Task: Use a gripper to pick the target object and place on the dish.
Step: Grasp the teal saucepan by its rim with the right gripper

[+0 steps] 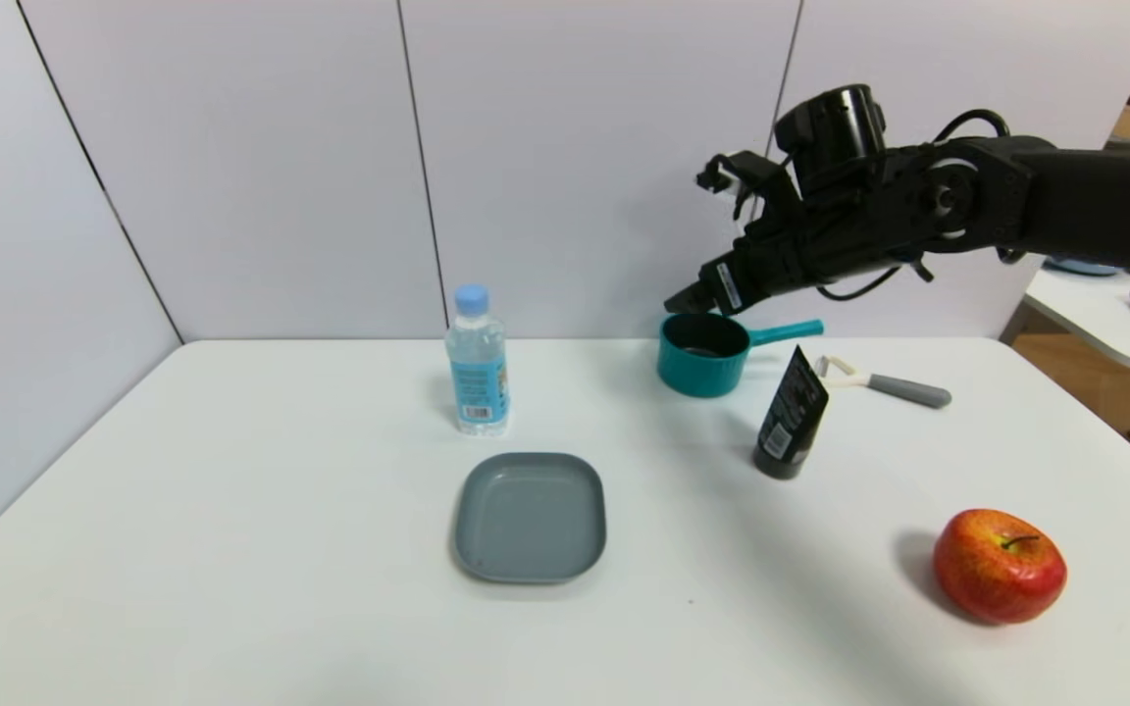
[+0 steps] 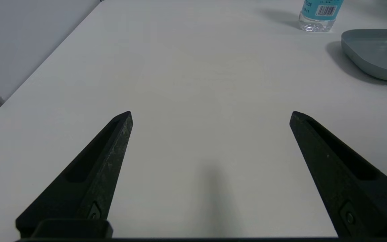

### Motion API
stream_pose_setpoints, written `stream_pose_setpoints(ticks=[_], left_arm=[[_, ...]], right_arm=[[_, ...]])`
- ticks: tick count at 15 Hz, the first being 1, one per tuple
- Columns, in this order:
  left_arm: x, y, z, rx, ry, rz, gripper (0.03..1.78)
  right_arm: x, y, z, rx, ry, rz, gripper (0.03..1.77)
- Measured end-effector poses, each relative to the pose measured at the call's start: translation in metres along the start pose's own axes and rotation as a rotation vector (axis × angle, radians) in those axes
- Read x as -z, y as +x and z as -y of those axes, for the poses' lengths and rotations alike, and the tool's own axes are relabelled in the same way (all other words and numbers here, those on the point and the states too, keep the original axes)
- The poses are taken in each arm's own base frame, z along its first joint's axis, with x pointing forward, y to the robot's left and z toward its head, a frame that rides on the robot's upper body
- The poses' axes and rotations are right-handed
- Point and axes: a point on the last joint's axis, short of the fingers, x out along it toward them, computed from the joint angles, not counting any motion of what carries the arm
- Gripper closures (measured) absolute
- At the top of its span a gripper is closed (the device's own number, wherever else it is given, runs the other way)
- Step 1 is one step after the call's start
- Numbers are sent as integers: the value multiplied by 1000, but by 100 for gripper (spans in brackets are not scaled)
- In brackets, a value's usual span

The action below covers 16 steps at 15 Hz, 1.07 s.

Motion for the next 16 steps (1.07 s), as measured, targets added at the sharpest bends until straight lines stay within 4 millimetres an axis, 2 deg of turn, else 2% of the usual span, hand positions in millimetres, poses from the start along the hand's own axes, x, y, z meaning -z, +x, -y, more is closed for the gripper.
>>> stream_pose_setpoints(ticks=[6, 16], left_arm=[[0, 0, 0, 0, 0, 0, 12], [0, 0, 0, 0, 0, 0, 12]], right_arm=[[20, 27, -5, -31, -2, -115, 9], [40, 58, -6, -46, -25, -180, 9]])
